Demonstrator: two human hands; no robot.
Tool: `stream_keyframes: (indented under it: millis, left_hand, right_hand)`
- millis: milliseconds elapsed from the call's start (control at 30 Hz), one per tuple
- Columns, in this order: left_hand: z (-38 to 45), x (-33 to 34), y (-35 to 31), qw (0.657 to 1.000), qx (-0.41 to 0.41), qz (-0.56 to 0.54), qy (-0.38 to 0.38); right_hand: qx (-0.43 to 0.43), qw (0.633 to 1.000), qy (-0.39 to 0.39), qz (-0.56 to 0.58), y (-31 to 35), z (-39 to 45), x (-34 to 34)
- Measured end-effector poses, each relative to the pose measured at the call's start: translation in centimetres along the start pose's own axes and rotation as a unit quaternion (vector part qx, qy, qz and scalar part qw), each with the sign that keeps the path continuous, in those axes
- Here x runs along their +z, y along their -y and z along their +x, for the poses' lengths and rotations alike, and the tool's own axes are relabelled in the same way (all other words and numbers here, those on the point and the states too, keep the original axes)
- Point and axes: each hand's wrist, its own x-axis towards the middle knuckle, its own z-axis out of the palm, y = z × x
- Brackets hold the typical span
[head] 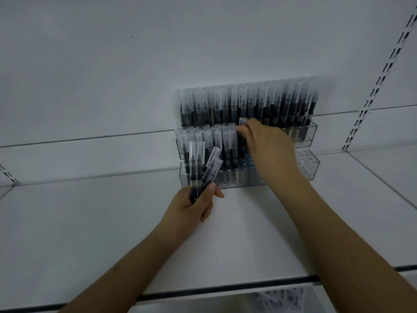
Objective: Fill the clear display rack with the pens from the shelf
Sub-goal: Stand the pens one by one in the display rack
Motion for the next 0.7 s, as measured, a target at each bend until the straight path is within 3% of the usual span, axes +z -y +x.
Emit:
stream_keyframes:
  millis: [200, 400, 467, 567, 633, 700]
  left_hand:
    - [-0.2, 0.0, -0.2, 1.0, 0.005, 0.008, -0.002]
    - [-0.4, 0.0, -0.4, 1.0, 0.002, 0.01, -0.004]
    - [-0.4, 0.0, -0.4, 1.0, 0.0, 0.01, -0.006]
    - [-0.4, 0.0, -0.5, 1.0, 0.0, 0.01, -0.006]
    - [-0.5, 0.0, -0.5, 1.0, -0.002, 0.009, -0.006]
    - [-0.5, -0.1, -0.6, 1.0, -0.005, 0.004, -0.009]
  right_hand:
    - [0.01, 0.999, -0.044, -0.027, 0.3, 0.0, 0.2]
    - [0.026, 0.996, 0.001, -0.085, -0.3, -1.3, 0.3]
    - [0.045, 0.996, -0.039, -0.073, -0.2, -1.4, -0.5]
    - [0.04, 0.996, -0.075, 0.02, 0.5, -1.9, -1.8]
    - [-0.004, 0.985, 0.017, 0.169, 1.2, -2.1, -2.1]
    - [-0.025, 0.944, 0.126, 0.303, 2.2, -2.3, -2.2]
